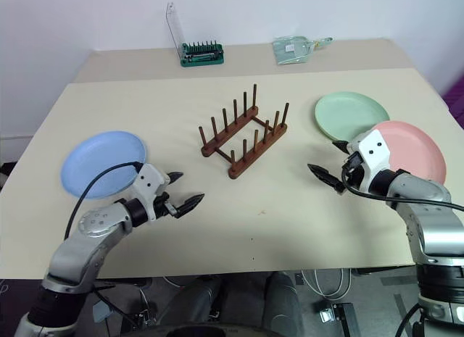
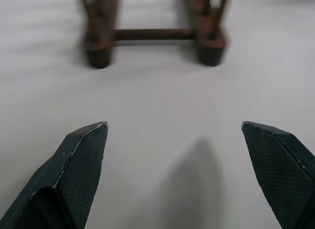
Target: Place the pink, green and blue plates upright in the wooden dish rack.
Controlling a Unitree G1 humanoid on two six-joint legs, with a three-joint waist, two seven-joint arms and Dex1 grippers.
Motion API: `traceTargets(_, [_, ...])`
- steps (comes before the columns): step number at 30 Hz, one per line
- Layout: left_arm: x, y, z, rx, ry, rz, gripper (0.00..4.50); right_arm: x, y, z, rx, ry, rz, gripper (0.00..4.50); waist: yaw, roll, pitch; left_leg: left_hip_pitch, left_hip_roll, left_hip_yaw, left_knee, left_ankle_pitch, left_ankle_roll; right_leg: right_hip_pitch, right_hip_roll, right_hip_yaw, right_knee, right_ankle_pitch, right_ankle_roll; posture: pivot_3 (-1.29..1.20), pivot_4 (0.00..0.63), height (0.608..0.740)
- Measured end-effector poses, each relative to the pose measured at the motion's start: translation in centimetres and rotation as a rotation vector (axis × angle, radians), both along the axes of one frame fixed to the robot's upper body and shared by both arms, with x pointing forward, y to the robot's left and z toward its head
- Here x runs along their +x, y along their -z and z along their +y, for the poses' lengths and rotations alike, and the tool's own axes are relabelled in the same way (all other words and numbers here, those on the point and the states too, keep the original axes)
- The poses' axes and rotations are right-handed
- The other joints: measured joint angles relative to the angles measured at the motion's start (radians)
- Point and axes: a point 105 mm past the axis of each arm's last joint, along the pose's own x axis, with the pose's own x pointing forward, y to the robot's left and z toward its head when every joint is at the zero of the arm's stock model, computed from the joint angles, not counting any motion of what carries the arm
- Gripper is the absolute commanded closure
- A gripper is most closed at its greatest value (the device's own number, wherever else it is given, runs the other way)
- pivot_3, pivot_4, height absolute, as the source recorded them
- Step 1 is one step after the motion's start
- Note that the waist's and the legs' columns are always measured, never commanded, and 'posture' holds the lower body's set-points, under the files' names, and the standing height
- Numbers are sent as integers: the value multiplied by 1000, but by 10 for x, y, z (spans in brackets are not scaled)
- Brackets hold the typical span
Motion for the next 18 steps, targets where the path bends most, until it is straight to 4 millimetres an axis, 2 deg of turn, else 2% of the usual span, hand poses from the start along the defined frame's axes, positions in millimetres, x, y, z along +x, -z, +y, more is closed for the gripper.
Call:
traceTargets(6, [8, 12, -37, -18, 64, 29, 26, -13, 7, 32, 42, -84, 25, 0, 2, 0, 0, 0, 0, 0, 0, 0, 0, 0, 0, 0, 0, 0, 0, 0, 150, 738])
traceTargets(10, [30, 11, -69, 4, 76, -12, 26, -22, 7, 44, 49, -104, 30, 0, 16, -1, 0, 0, 0, 0, 2, 0, 0, 1, 0, 0, -1, 1, 1, 0, 150, 738])
traceTargets(14, [53, 10, -90, 7, 46, -50, 26, -24, 11, 48, 60, -95, 38, 0, 25, -1, 0, 1, 0, 1, 2, 0, 0, 1, 0, 0, -1, 1, 1, 0, 150, 738])
traceTargets(17, [65, 10, -106, -20, 50, -57, 803, -28, 16, 51, 57, -103, 59, 0, 27, -1, -1, 1, 0, 1, 2, 0, 0, 2, 0, 0, -1, 2, 2, 0, 150, 738])
traceTargets(18, [67, 9, -109, -27, 52, -60, 1255, -28, 17, 52, 57, -107, 62, 0, 25, -1, -1, 1, 0, 2, 2, 0, 0, 2, 0, 1, -1, 2, 2, 0, 150, 738])
